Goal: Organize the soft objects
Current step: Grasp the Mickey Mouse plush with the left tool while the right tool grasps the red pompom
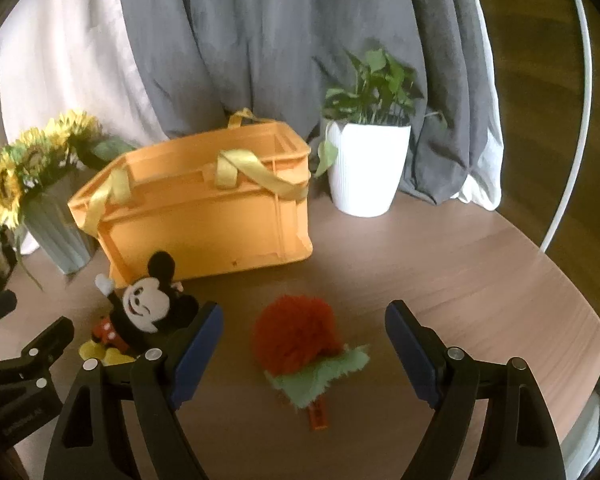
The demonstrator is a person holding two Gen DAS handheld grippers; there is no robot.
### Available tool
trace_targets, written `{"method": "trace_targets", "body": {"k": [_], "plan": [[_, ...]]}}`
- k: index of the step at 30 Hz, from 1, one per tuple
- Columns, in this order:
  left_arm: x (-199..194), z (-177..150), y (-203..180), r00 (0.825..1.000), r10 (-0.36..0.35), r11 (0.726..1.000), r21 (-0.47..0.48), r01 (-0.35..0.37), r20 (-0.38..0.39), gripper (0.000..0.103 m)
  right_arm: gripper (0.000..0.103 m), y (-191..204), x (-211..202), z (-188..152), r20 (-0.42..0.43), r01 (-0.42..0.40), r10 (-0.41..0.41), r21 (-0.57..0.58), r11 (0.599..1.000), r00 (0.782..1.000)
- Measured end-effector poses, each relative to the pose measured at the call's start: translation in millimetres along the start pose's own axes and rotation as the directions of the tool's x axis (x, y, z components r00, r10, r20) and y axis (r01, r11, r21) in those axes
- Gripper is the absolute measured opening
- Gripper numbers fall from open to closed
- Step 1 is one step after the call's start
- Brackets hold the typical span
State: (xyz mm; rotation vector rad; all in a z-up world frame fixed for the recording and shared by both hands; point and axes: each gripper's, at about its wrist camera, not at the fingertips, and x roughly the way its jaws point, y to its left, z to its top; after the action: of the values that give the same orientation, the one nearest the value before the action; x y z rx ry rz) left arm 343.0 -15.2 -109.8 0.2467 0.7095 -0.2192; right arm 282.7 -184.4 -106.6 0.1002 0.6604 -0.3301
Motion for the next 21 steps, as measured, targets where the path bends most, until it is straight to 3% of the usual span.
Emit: {"method": "trace_targets", "body": {"k": [8, 21], "plan": [[26, -2, -5, 0.999, 0.001, 0.999, 0.035, 0.0, -0.033, 0.088, 0.084, 1, 28, -9, -0.063, 0.007, -0.007, 0.0, 1.0, 0.998], [83, -9, -8, 0.989, -0.064, 0.997, 0.024, 0.068, -0.136, 0.088, 0.084, 10, 65, -18, -0.135, 0.025, -0.027, -0.014, 1.0, 0.99]]}}
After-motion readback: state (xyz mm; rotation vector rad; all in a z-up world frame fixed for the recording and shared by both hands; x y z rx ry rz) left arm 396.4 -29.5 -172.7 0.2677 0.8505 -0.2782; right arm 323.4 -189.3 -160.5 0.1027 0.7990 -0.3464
